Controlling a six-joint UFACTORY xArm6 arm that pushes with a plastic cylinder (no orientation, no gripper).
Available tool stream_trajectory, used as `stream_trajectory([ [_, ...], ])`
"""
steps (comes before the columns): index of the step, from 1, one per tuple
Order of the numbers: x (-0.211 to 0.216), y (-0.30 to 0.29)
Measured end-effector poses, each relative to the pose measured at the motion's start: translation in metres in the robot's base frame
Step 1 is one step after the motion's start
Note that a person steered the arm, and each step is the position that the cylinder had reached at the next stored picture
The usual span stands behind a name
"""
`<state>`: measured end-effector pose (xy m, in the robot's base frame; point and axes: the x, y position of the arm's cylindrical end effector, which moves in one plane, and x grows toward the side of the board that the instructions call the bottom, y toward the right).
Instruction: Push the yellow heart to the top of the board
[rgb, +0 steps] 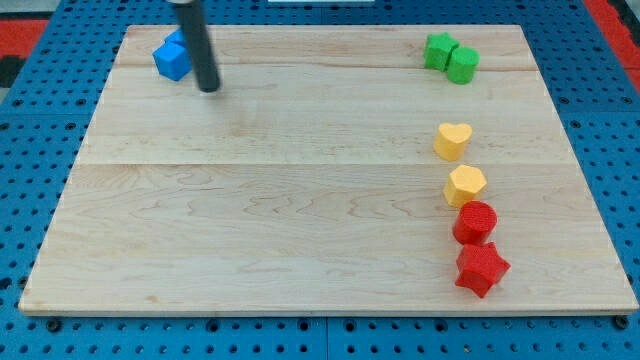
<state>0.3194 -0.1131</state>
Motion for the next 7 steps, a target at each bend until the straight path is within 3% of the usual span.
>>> stream_trajectory([
  [3,0.023,0.290],
  [4,0.066,0.325],
  [5,0.109,0.331],
  [7,0.076,0.164],
])
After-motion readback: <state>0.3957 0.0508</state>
